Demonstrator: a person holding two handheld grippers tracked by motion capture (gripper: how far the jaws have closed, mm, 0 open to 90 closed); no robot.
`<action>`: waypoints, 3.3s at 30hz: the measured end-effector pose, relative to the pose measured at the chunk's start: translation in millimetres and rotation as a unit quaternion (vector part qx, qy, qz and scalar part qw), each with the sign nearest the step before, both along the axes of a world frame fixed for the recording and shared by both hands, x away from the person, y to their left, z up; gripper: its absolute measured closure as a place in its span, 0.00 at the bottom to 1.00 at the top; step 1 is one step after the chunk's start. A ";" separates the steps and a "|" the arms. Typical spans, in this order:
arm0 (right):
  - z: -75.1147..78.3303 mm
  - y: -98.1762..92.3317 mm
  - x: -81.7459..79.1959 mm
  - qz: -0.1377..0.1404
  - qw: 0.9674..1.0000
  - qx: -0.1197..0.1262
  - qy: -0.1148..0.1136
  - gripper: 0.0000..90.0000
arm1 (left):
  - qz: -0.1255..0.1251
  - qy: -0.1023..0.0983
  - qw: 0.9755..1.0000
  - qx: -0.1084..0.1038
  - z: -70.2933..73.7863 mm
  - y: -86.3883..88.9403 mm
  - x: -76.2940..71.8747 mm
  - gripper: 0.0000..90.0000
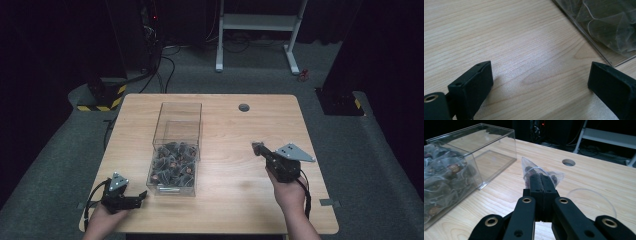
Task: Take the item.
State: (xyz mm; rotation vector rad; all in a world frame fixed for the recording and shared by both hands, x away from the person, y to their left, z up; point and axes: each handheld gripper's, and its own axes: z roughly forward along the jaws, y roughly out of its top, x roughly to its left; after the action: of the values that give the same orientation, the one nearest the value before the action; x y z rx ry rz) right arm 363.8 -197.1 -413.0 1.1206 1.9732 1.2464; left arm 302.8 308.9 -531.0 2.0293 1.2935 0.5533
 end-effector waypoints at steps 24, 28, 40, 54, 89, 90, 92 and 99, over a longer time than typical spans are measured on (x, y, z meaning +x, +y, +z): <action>-1.0 -32.5 25.9 -0.058 0.998 -0.015 0.014 1.00 | -0.003 -0.002 1.000 0.001 0.0 0.3 -0.8 0.07; -5.5 -35.9 30.9 -0.065 0.997 -0.020 0.023 1.00 | -0.004 -0.002 1.000 0.003 0.1 0.3 -0.3 0.07; -21.8 -41.6 40.8 -0.076 0.995 -0.033 0.050 1.00 | -0.006 -0.002 1.000 0.002 0.1 0.4 -1.2 0.07; -26.2 -38.4 46.0 -0.079 0.995 -0.024 0.056 0.87 | -0.006 -0.002 1.000 0.002 0.1 0.4 -1.4 0.07; -21.8 -2.8 1.8 -0.029 0.999 -0.005 0.029 0.41 | -0.006 -0.002 1.000 0.000 -0.1 -0.1 -2.3 0.07; -22.8 -2.0 0.1 -0.028 0.999 -0.004 0.031 0.40 | -0.005 -0.002 1.000 0.000 -0.1 -0.1 -2.3 0.08; -25.6 0.0 -3.2 -0.025 0.999 -0.004 0.033 0.39 | -0.006 -0.002 1.000 0.000 -0.1 -0.1 -2.3 0.08; -41.2 5.4 -13.0 -0.019 0.999 -0.014 0.044 0.34 | -0.006 -0.001 1.000 0.000 0.0 -0.1 -2.5 0.08</action>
State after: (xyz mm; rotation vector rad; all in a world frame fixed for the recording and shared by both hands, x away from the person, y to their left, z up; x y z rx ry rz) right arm 350.8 -191.7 -454.2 1.2131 2.0171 1.1649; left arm 300.3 308.8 -531.0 2.0340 1.2804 0.5501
